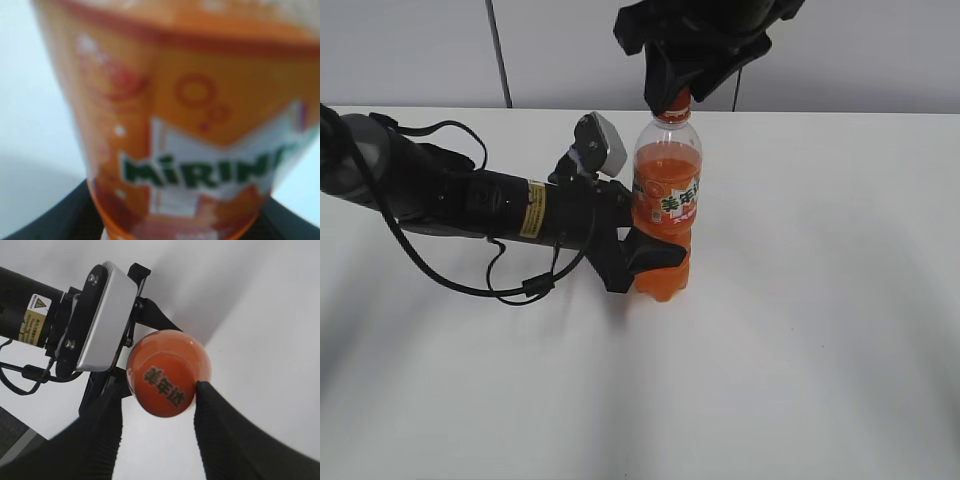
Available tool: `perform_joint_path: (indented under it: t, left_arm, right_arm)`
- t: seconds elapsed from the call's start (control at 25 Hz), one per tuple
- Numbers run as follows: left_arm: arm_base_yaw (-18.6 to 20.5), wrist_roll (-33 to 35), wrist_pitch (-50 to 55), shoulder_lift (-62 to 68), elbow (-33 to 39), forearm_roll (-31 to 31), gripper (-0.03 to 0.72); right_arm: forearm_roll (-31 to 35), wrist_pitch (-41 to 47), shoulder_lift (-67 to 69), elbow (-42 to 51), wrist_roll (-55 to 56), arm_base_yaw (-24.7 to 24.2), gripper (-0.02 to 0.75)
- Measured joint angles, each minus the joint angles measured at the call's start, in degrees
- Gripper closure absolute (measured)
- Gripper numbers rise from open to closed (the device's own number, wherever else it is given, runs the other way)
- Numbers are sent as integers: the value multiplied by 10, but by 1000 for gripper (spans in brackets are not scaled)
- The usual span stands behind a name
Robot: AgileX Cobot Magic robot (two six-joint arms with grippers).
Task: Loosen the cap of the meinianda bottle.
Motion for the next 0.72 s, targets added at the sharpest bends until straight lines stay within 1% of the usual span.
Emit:
perform_joint_path:
  t: [0.56,0.64,0.72]
  left_arm:
    - [0,0,0,0,0,0,274]
    - [0,0,0,0,0,0,274]
    - [0,0,0,0,0,0,274]
  right_arm:
    - [-4,-12,12,-2,0,0,386]
    - [-5,-12,12,-2,0,0,405]
    - [-7,-12,12,-2,0,0,453]
